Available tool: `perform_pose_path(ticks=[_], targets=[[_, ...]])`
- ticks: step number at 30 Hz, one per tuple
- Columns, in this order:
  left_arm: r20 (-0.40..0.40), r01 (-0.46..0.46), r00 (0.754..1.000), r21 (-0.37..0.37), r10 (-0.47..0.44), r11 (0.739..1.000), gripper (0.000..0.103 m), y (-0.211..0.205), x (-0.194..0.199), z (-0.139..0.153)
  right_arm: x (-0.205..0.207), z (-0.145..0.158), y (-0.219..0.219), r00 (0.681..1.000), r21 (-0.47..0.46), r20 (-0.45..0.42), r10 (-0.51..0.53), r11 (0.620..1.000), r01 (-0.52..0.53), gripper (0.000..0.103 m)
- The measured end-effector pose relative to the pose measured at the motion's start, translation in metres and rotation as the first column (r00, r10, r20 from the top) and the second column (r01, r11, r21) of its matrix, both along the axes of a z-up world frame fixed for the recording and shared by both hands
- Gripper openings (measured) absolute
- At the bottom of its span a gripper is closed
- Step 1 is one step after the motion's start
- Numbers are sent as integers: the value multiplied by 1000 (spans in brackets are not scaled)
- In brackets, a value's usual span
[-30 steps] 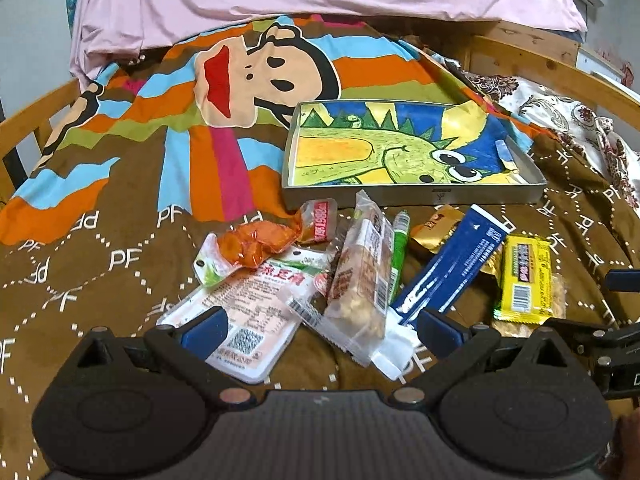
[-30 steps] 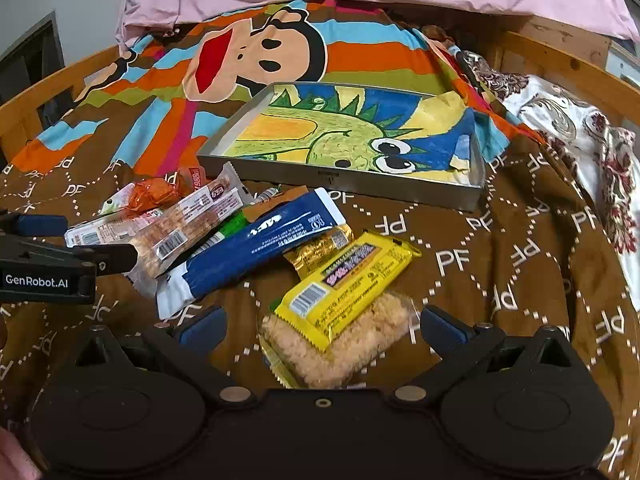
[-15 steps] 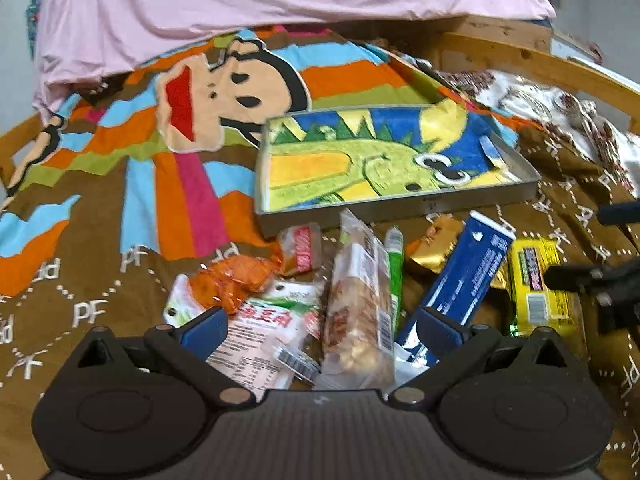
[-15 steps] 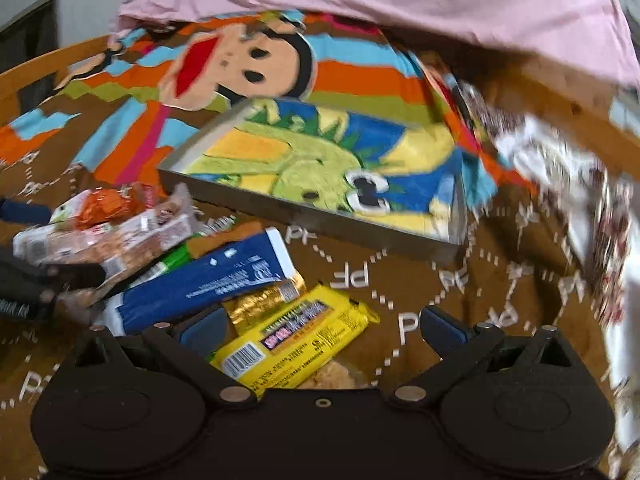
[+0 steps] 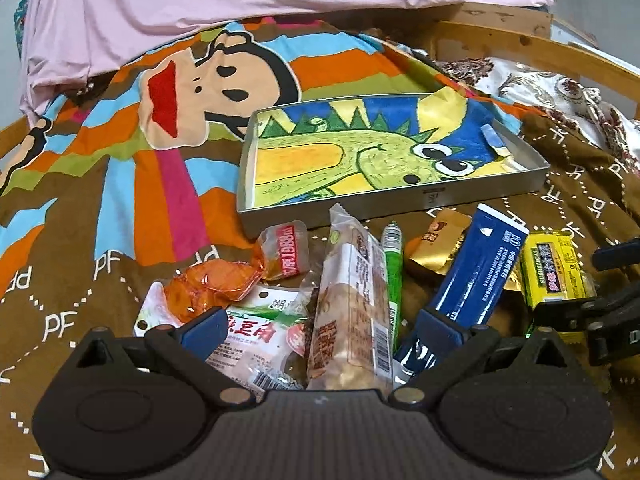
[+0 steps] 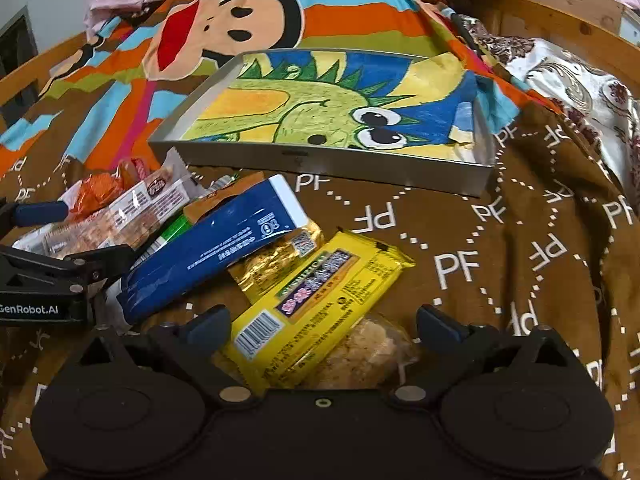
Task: Organize snacks
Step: 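Move the left tool to the nut packet while the right tool approaches the yellow bar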
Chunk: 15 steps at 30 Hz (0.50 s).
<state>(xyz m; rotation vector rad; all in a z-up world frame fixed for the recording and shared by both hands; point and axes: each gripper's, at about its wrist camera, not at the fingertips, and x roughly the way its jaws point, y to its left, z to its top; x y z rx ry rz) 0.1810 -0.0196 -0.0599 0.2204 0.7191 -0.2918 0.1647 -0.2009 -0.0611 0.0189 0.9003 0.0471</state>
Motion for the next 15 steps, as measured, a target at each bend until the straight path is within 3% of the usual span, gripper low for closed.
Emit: perform_pose_path(ticks=[7,10,12,15], targets=[[14,51,999,-4,-51,999,89,-4,-6,2,3,-5,12,999,-39,31,27,999,-26,90],[9,61,998,-7,-61,998,78,-5,-6,1,2,-5,14,998,-45,42,36,998,-34,84],[3,63,998,0,-63,998,64,-5,-6,-1,1,-3,16,998,-52,49,46,998,-43,81],[-25,64,998,-16,-64,998,49,-4,-5,-2,0,-2,16,997,-50,54,45,998,-42,79]])
